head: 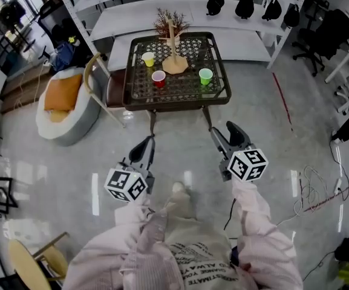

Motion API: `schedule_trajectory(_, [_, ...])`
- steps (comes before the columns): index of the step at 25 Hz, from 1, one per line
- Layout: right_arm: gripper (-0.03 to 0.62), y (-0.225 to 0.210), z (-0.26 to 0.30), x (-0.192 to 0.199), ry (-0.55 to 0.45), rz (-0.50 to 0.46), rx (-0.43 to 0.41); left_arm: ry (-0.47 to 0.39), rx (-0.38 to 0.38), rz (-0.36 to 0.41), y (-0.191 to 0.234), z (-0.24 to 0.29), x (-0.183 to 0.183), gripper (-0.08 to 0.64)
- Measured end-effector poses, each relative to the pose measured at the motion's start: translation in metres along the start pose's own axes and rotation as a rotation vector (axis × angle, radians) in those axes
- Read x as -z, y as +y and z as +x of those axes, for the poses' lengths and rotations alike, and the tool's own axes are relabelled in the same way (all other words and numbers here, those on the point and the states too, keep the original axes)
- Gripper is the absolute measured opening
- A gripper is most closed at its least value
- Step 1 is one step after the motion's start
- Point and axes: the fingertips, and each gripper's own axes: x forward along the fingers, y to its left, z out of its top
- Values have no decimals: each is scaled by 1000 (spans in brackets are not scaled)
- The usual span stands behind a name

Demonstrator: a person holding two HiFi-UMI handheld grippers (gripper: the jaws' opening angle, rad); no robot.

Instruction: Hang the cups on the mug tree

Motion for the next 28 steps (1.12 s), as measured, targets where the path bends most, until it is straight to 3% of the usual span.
schedule_trajectory(14, [249,-35,89,-9,30,-28,35,30,42,-29,55,80,-8,-2])
schedule_trajectory(22, [249,-56,116,-7,56,-72,80,59,122,-36,58,127,-6,-2])
schedule_trajectory(28, [249,-87,143,1,67,-75,119,100,135,-78,65,159,15,-2])
